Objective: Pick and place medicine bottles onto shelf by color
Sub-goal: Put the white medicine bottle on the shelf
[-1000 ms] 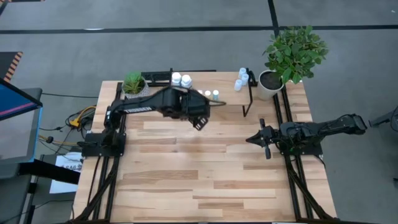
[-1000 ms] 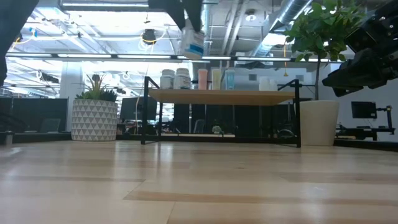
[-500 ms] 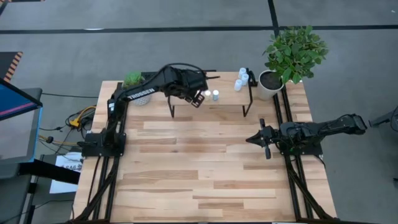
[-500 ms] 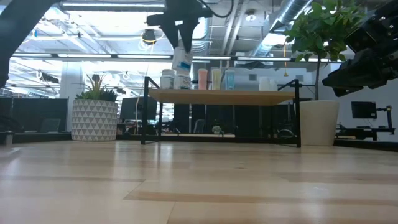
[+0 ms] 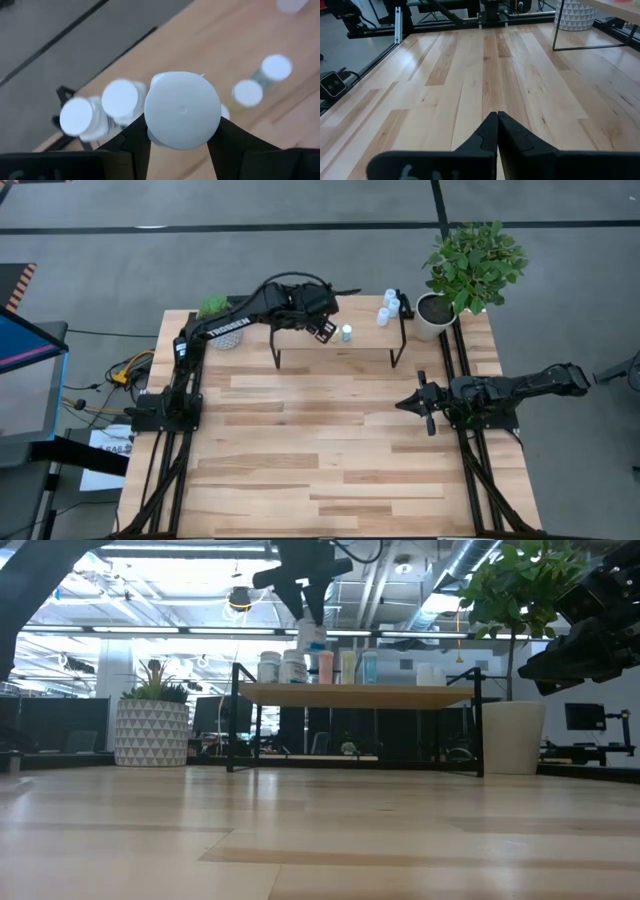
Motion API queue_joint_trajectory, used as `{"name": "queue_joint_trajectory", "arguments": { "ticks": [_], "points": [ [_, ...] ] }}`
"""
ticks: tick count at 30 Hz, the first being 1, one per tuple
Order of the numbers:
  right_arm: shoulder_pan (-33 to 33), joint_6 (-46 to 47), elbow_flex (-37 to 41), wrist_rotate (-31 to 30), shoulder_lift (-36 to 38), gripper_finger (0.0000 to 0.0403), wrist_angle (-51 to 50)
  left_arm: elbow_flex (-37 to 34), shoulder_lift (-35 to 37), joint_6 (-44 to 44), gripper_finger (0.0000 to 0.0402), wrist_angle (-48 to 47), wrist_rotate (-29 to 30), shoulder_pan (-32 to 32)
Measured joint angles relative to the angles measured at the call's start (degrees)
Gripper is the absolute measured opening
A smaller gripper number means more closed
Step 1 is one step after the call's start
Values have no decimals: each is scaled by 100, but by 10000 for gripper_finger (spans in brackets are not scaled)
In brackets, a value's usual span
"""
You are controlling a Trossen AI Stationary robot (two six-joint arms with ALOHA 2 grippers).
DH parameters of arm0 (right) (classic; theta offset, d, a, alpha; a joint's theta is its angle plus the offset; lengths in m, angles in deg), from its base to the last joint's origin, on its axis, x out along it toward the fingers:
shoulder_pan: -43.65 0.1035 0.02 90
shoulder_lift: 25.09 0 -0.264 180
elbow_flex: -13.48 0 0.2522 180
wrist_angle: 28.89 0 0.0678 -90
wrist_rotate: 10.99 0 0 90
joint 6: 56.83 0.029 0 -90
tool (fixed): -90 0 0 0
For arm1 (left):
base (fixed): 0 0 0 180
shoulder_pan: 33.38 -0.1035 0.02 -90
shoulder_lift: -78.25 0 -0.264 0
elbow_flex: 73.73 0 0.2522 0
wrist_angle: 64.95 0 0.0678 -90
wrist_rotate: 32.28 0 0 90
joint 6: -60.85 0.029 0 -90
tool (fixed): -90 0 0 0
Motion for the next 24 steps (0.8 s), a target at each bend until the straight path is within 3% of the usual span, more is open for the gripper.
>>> {"name": "queue_joint_trajectory", "arguments": {
  "ticks": [11,19,24],
  "points": [
    [0,2,-2,0,0,33,0,0,0,371,139,626,141,-295],
    [0,4,-2,0,-4,33,0,-4,-392,540,139,1104,-183,-521],
    [1,7,0,0,-36,33,0,0,-499,502,139,802,-157,-596]
  ]
}}
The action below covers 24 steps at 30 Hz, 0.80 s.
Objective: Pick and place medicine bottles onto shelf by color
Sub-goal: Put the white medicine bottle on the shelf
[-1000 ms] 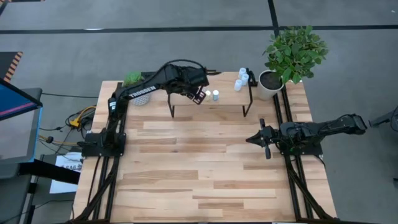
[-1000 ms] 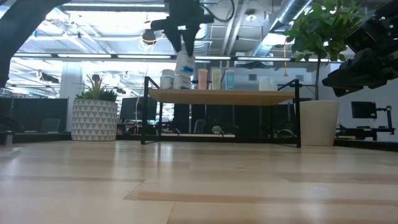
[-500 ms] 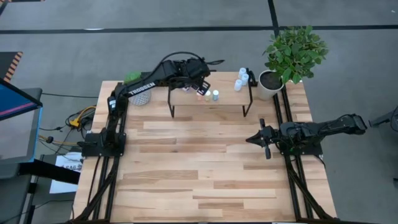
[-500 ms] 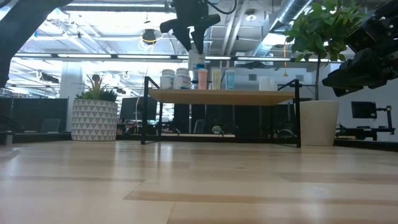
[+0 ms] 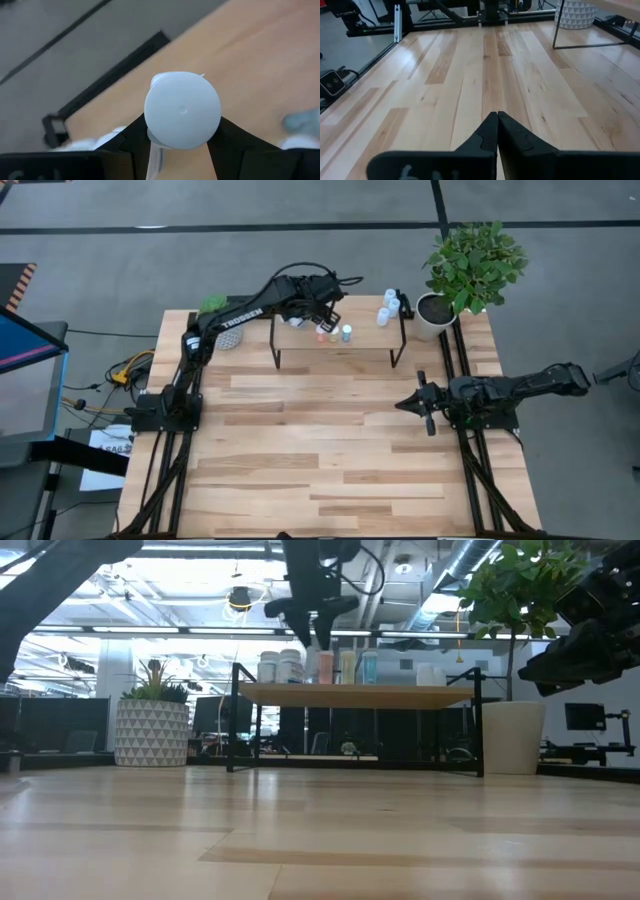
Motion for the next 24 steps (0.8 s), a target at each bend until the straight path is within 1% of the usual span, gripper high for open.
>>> {"name": "queue_joint_trajectory", "arguments": {
  "ticks": [6,14,20,24],
  "points": [
    [1,-82,0,0,-35,33,4,-2,0,-379,139,-649,0,-9],
    [0,-81,0,0,-36,33,3,-2,2,-620,139,-498,25,-9],
    [-1,-83,0,0,-38,33,2,-2,2,-938,139,-536,-183,-9],
    [1,-85,0,0,-38,33,2,-2,4,-1204,139,-784,-186,-5]
  ]
}}
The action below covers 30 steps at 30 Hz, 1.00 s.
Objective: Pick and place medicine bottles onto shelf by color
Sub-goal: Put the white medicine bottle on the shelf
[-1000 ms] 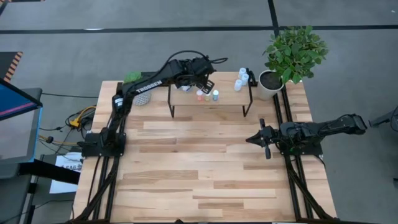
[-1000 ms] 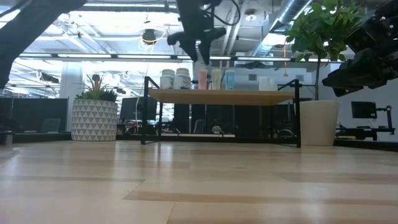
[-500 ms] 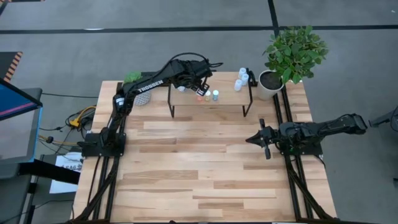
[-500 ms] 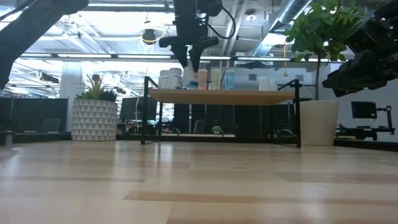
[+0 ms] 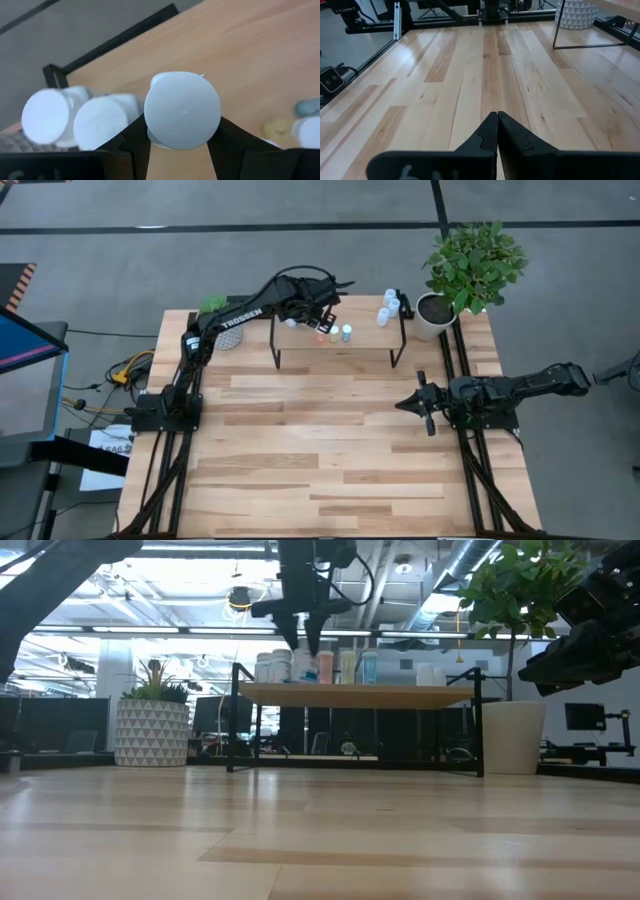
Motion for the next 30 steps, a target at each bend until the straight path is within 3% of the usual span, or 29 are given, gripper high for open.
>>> {"name": "queue_joint_trajectory", "arguments": {
  "ticks": [17,30],
  "points": [
    [0,85,0,0,0,33,-2,9,-150,-37,141,111,-111,92],
    [-2,100,0,0,0,33,-3,4,-173,90,185,18,-98,81]
  ]
}}
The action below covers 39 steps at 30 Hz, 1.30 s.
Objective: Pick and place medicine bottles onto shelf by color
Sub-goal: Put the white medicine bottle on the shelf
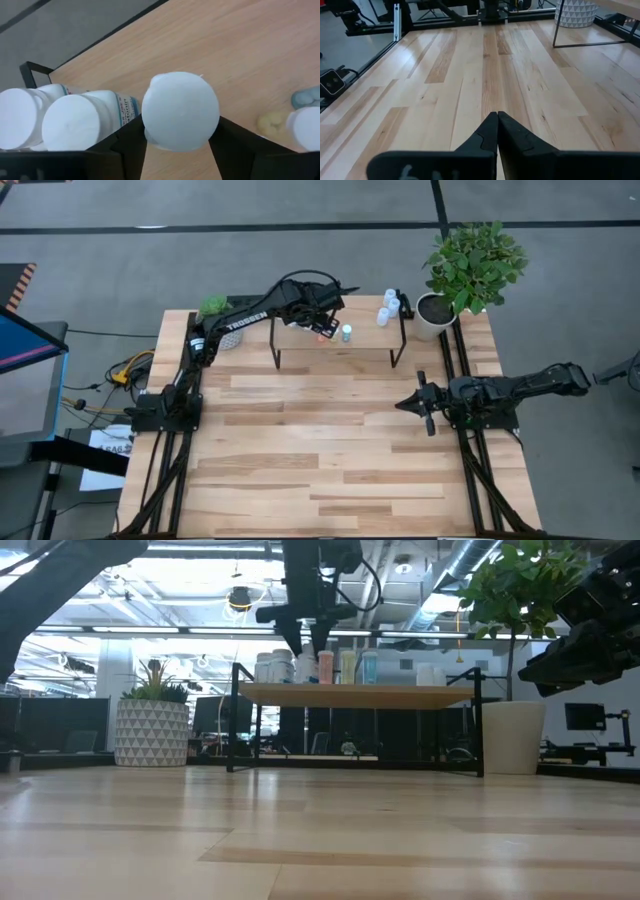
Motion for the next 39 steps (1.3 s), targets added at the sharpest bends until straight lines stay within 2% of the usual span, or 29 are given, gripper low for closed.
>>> {"name": "queue_joint_trajectory", "arguments": {
  "ticks": [11,15,20,29,33,39],
  "points": [
    [1,-2,0,1,0,33,0,255,17,81,223,-23,133,-2],
    [0,-2,0,2,0,33,1,284,112,99,224,15,149,-4],
    [0,-4,0,2,0,33,-1,289,315,103,224,-53,442,-9],
    [0,-4,0,2,0,33,-1,291,410,660,224,315,186,239],
    [0,-2,0,2,0,33,0,130,396,755,206,694,179,249],
    [2,-2,0,2,0,33,0,-53,389,851,132,819,-153,262]
  ]
}}
